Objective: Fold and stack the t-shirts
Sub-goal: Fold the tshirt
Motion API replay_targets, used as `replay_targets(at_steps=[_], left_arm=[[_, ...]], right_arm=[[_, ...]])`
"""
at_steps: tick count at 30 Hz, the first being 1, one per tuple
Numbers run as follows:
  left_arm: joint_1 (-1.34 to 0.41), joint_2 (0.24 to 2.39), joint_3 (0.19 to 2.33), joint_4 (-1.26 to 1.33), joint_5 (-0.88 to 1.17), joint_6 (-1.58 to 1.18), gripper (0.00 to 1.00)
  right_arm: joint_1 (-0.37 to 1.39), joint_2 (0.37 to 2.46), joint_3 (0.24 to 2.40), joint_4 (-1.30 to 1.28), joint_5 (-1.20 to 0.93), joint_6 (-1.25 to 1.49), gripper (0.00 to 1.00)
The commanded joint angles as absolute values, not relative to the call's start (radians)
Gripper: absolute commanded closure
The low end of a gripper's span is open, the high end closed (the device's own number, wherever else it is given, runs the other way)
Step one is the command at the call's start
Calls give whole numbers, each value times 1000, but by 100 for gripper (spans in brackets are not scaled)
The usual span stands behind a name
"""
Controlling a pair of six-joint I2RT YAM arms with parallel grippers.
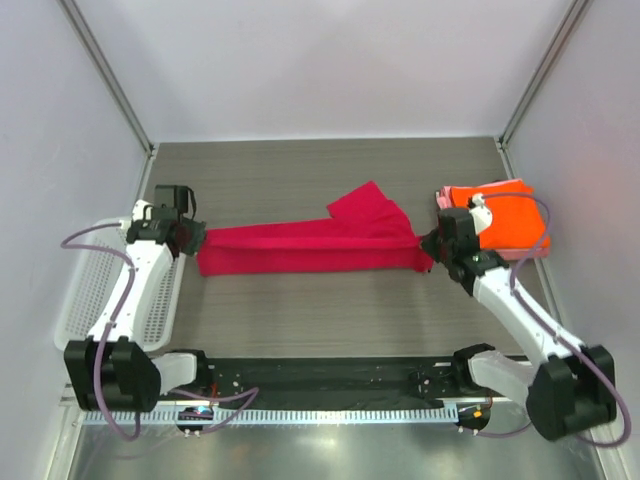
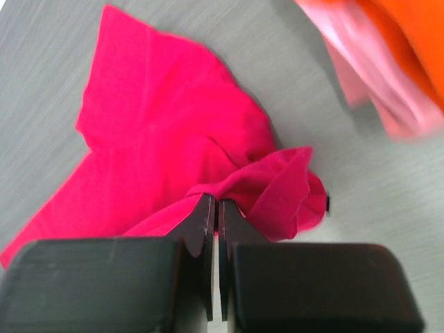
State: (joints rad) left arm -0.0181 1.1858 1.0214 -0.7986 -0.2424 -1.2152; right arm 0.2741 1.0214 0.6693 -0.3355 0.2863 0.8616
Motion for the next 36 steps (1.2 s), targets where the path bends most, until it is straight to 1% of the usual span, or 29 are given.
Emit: replay_targets(at_steps=[1,3,4,5,7,8,9,10,11,12,15,17,19,20,22,24,26,28,29,30,31,33,36], left_arm=[[-5,1256,1142,-759,-285,-1209,100],[-5,1319,1207,-750,-285,-1218,100],[29,1342,1233,-755,-270,-1226,100],[37,1397,1261,-767,-262,-1235,100],[41,1446,1356,-770,-255,-1258,100],[43,1518,1397,-772,-244,-1262,100],[44,1557,1513,-790,-238,-1270,100],[44,1609,1584,-816,-229,-1276,100],[46,1653,1662,-883,-204,-1275,100],[46,1737,1813,-917,-193,-1276,100],[44,1833,2019,-968,-184,-1259,100],[51,1851,2071,-937,-163,-1247,100],[72,1853,2074,-835,-92,-1250,100],[81,1855,2072,-795,-68,-1268,100],[97,1893,2109,-729,-25,-1272,100],[106,1936,2217,-758,-3,-1270,100],[106,1941,2221,-764,58,-1261,100],[107,1890,2139,-700,63,-1264,100],[106,1811,2082,-666,64,-1272,100],[106,1774,1971,-632,67,-1282,100],[107,1734,1927,-594,58,-1282,100],[107,1651,1855,-592,49,-1276,100],[106,1573,1809,-594,38,-1269,100]], right_arm=[[166,1199,822,-249,177,792,99],[88,1285,922,-216,96,776,99],[69,1372,966,-216,19,775,99],[57,1411,1062,-216,-29,770,99],[46,1480,1159,-225,-58,773,99],[46,1530,1251,-229,-84,778,99],[45,1561,1302,-239,-92,788,99],[41,1586,1352,-254,-103,793,99],[40,1626,1447,-270,-130,798,99],[38,1640,1488,-276,-141,799,99],[34,1670,1601,-276,-181,799,99],[26,1667,1626,-226,-192,772,99],[14,1658,1618,-136,-250,772,99],[-48,1664,1635,-53,-274,788,99],[-96,1735,1754,-57,-351,842,99],[-115,1794,1834,-46,-447,900,99],[-115,1803,1850,-60,-498,891,99],[-115,1734,1745,-37,-468,890,99],[-115,1712,1714,-22,-466,888,99],[-115,1691,1686,-14,-471,893,99],[-115,1652,1645,-12,-482,894,99],[-115,1600,1603,-14,-477,876,99],[-115,1490,1545,-35,-436,841,99]])
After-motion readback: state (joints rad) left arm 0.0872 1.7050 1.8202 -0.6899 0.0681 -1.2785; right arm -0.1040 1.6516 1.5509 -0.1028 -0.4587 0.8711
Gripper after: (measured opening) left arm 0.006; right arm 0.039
